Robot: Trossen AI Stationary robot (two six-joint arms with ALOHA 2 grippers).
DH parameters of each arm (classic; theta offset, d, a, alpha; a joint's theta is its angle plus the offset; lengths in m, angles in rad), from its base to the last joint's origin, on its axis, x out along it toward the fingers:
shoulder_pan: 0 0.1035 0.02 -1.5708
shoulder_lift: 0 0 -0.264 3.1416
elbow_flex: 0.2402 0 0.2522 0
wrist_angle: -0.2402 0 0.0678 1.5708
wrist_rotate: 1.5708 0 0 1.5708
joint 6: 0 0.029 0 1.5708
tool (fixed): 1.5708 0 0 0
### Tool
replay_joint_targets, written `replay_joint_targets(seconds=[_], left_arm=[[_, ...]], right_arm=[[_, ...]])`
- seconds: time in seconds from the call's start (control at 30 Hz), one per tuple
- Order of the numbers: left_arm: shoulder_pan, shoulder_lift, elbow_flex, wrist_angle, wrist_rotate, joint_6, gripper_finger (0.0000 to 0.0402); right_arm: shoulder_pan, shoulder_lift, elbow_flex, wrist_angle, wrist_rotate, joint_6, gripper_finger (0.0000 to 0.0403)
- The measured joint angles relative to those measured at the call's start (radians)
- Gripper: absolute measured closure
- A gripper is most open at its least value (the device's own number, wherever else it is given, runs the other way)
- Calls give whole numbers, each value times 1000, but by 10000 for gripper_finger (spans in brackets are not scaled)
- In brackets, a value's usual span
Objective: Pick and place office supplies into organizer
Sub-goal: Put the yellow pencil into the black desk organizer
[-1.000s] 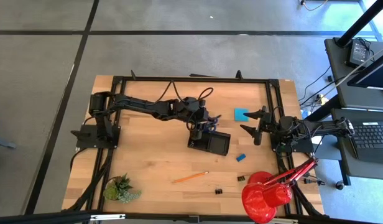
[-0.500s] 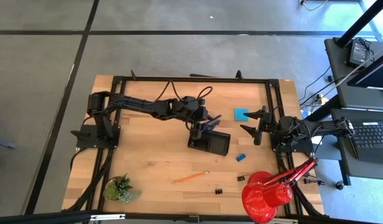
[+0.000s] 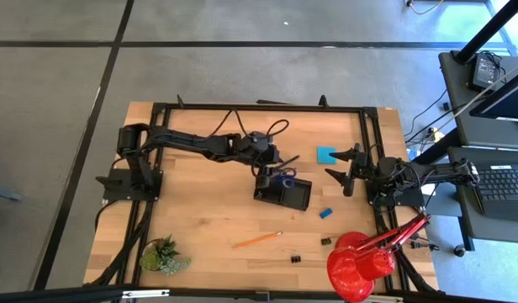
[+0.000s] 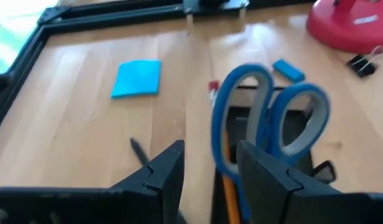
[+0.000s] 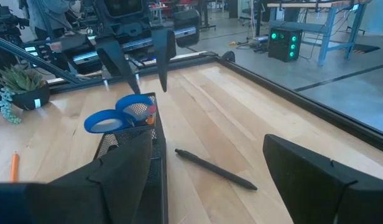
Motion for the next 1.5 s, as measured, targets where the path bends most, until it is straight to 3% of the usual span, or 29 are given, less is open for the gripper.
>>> replay_joint_targets(seconds=[0.3, 0.67, 1.07, 1.3, 1.5], left_arm=[[0, -118, 0, -119, -16, 17, 260], [-82, -278, 0, -272, 63, -123, 261], [-277, -248, 0, -285, 75, -141, 261], [-368, -211, 0, -271, -8, -228, 261], [-429, -137, 0, -238, -18, -307, 261]], right_arm=[[0, 0, 0, -1, 0, 18, 92], [0, 0, 0, 0, 0, 18, 92], [0, 0, 0, 0, 0, 14, 92], [0, 0, 0, 0, -1, 21, 92], [0, 0, 0, 0, -10, 21, 92]])
